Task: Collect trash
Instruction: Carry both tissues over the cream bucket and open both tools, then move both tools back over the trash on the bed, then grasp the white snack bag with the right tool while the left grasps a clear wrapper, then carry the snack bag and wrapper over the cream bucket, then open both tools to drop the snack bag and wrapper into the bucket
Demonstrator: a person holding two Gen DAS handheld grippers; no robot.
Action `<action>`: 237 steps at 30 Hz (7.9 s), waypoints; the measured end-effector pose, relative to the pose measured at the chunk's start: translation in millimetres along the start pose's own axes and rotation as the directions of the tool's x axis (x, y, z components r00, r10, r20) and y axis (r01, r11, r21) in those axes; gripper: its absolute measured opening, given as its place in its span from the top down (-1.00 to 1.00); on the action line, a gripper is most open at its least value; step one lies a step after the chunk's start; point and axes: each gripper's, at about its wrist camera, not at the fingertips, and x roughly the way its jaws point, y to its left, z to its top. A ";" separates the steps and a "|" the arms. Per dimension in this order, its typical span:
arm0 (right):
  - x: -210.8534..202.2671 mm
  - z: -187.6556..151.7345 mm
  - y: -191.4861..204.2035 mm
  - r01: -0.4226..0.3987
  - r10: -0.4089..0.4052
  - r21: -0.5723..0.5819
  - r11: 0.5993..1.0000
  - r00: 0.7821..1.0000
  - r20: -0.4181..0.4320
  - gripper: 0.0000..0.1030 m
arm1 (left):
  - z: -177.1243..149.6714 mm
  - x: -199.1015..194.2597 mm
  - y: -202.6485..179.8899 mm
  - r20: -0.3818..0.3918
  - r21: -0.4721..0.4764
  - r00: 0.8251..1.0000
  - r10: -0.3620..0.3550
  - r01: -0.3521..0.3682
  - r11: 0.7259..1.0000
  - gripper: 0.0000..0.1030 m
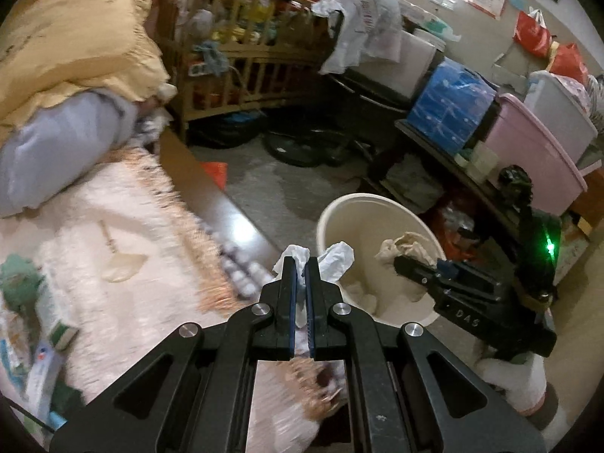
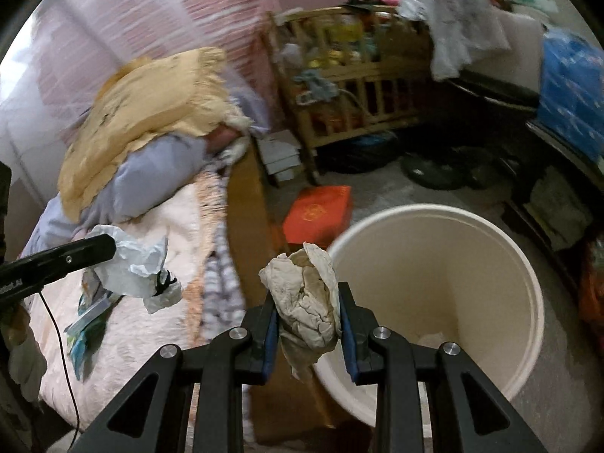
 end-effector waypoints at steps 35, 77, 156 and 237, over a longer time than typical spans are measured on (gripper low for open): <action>10.8 -16.7 -80.1 0.129 -0.118 0.246 0.961 0.991 -0.061 -0.19 | 13.7 95.9 -38.8 -0.079 -0.078 0.986 -0.150 0.144 0.987 0.06; 54.6 -23.5 235.7 -0.204 0.187 -0.247 0.947 0.978 -0.092 -0.20 | -112.0 -137.0 161.6 0.069 -0.268 0.820 0.568 -0.533 0.802 0.06; 81.6 -16.8 317.2 -0.417 0.372 -0.357 0.836 0.908 -0.191 0.32 | -131.9 -159.7 230.7 0.008 -0.410 0.948 0.317 -0.286 0.866 0.74; 13.3 -17.3 -57.0 0.108 -0.102 0.182 0.977 0.994 -0.040 0.01 | -24.3 81.3 -12.8 -0.081 -0.096 0.994 0.070 -0.078 0.992 -0.01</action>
